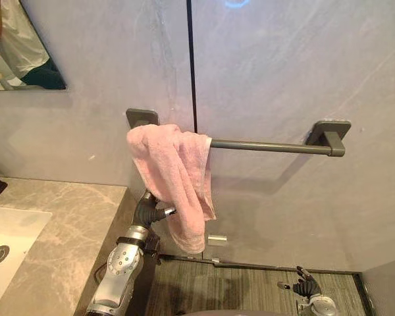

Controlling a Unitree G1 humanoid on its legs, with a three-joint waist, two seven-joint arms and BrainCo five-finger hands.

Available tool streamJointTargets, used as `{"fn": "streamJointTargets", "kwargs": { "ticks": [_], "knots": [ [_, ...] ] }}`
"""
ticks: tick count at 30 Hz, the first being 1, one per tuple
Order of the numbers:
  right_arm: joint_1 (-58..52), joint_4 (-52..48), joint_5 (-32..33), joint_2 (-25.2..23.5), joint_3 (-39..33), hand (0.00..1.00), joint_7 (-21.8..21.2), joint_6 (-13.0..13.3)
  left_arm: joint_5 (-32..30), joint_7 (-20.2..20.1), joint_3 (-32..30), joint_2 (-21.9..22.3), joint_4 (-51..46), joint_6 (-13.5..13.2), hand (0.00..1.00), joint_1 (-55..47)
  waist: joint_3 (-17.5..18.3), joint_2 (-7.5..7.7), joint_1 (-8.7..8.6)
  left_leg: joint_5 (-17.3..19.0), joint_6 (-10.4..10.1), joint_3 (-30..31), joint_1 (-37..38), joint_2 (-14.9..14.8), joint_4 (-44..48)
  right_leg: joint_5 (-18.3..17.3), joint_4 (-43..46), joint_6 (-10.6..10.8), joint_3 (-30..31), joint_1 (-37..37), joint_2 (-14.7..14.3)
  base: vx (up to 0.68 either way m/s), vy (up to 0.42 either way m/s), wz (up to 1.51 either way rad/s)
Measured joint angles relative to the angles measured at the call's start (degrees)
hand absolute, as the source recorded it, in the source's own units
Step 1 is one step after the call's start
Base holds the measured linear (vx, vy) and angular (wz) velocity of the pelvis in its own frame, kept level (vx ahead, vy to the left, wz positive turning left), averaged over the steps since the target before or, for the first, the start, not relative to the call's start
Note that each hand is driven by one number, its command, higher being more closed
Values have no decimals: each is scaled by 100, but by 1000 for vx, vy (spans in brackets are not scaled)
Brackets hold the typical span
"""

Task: Organize washtable

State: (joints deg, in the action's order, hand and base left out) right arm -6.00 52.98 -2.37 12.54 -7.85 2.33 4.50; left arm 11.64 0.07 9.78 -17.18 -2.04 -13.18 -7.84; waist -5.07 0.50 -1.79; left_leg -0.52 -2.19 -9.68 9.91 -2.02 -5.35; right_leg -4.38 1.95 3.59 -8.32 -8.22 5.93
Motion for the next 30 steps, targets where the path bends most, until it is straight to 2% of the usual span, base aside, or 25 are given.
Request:
{"fn": "streamJointTargets", "kwargs": {
  "ticks": [2,11,14,19,25,27,30],
  "knots": [
    [8,-1,1,0,1,0,0,0,0,7,0,0,-1,-1,100,81,-2,4,-51,0,0,-12,23,2,-2,33,-61,4,10,-49,-2,-21,-9,-5],
    [-9,-138,4,14,216,0,-2,1,-3,30,1,4,-1,-1,100,172,10,50,-55,2,1,-58,47,-2,-4,70,-109,16,62,-58,-10,-24,-10,-3],
    [-59,-741,9,12,221,0,-1,13,-2,39,-24,4,-19,-1,100,171,9,53,-64,2,0,-70,46,-1,-5,72,-110,21,77,-48,-9,0,0,0],
    [-179,-2068,159,38,465,0,-35,198,-4,124,-46,12,-72,-1,100,170,5,61,-81,4,-1,-89,32,-8,-4,73,-120,23,98,-32,-12,-2,-3,-2],
    [-433,-3528,497,66,752,0,-299,417,-6,139,-105,133,-302,-39,100,147,-2,81,-55,9,2,-177,-12,-13,-2,80,-79,34,214,48,-21,-5,-17,-8],
    [-604,-4235,725,273,919,0,-518,473,-7,137,-134,133,-399,-70,100,140,-12,98,-54,18,15,-187,-2,-13,-1,80,-65,34,228,52,-21,-22,-17,-3],
    [-685,-4754,969,538,1060,0,-659,538,-7,134,-144,133,-441,-92,100,119,-19,110,-47,27,24,-203,20,-13,-1,78,-40,36,250,54,-20,-38,-16,-3]
  ]
}}
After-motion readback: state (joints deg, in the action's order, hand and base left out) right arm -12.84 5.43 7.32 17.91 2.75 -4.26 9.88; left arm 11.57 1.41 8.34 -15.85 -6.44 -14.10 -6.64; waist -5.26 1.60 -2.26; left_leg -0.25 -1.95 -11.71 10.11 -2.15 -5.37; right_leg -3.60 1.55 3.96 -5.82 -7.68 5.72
